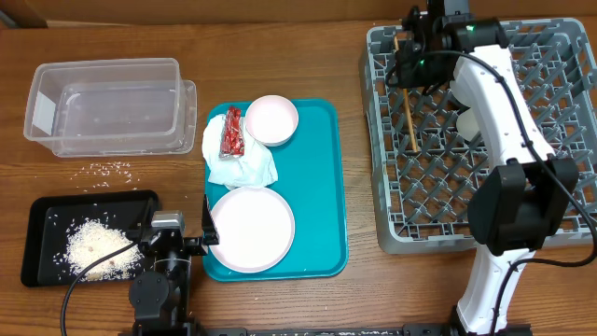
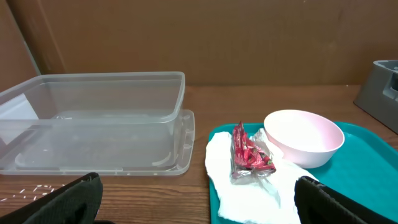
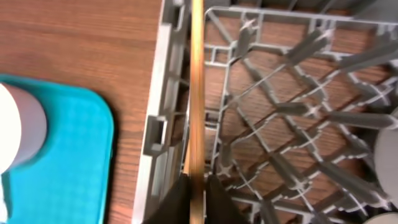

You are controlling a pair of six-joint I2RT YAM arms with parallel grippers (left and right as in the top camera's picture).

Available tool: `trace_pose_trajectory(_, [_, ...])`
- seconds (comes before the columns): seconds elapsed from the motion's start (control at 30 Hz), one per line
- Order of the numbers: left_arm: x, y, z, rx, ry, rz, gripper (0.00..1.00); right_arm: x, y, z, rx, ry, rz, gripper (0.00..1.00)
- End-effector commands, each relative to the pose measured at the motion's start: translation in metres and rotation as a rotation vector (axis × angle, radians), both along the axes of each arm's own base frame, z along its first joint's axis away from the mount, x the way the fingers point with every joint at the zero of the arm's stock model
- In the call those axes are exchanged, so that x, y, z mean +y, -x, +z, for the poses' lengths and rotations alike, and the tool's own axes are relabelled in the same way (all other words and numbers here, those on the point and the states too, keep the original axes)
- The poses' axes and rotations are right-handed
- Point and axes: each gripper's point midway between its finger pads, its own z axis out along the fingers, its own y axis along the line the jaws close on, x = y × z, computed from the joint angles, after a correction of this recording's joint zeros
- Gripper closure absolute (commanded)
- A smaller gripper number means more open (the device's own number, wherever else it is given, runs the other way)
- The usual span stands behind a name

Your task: Sort waste into correct bins and load items into the dishwasher

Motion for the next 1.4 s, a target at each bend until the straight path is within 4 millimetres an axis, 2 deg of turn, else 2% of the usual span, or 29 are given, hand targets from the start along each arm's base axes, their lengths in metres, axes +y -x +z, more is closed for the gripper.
trace_pose_trajectory(0.0, [-0.002, 0.000, -0.001, -0.001, -0.019, -0.008, 0.00, 0.010, 0.005, 0.005, -0.001, -0.038, 0.026, 0.83])
trace_pose_trajectory(0.2, [-0.002, 0.000, -0.001, -0.001, -0.019, -0.008, 0.00, 0.008, 0.005, 0.003, 0.010, -0.046, -0.021, 0.60])
trace_pose_trajectory(0.27, [-0.002, 0.000, -0.001, -0.001, -0.019, -0.008, 0.00, 0.008, 0.005, 0.003, 0.017, -0.056, -0.042, 0.57])
trace_pose_trajectory(0.43, [-0.002, 0.000, -0.001, -0.001, -0.019, -0.008, 0.00, 0.009, 0.004, 0.006, 0.039, -0.104, -0.155, 0.56])
trace_pose_trajectory(0.57, [-0.002, 0.000, -0.001, -0.001, -0.019, -0.008, 0.00, 0.005, 0.002, 0.023, 0.027, -0.148, -0.247, 0.56])
trace_pose_trajectory(0.7, [-0.002, 0.000, -0.001, -0.001, -0.019, -0.008, 0.00, -0.007, 0.000, 0.062, -0.051, -0.174, -0.280, 0.51])
trace_pose_trajectory(0.73, [-0.002, 0.000, -0.001, -0.001, -0.019, -0.008, 0.00, -0.012, 0.001, 0.072, -0.072, -0.178, -0.287, 0.23])
trace_pose_trajectory(0.77, [-0.002, 0.000, -0.001, -0.001, -0.019, -0.008, 0.00, -0.019, 0.002, 0.086, -0.101, -0.183, -0.299, 0.00])
trace_pose_trajectory(0.87, [-0.002, 0.000, -0.001, -0.001, -0.019, -0.008, 0.00, -0.048, 0.007, 0.119, -0.178, -0.189, -0.352, 0.00])
trace_pose_trajectory(1.0, [-0.002, 0.000, -0.001, -0.001, -0.019, -0.008, 0.00, -0.107, 0.020, 0.150, -0.242, -0.189, -0.504, 0.00])
trace_pose_trajectory(1.1, [-0.002, 0.000, -0.001, -0.001, -0.019, -0.008, 0.00, -0.152, 0.032, 0.156, -0.242, -0.213, -0.653, 0.00])
trace_pose_trajectory(1.2, [-0.002, 0.000, -0.001, -0.001, -0.019, -0.008, 0.00, -0.189, 0.046, 0.151, -0.209, -0.238, -0.792, 0.00])
trace_pose_trajectory(1.3, [-0.002, 0.000, -0.001, -0.001, -0.019, -0.008, 0.00, -0.210, 0.060, 0.143, -0.158, -0.264, -0.879, 0.00])
trace_pose_trajectory(1.37, [-0.002, 0.000, -0.001, -0.001, -0.019, -0.008, 0.00, -0.215, 0.066, 0.140, -0.135, -0.260, -0.898, 0.00])
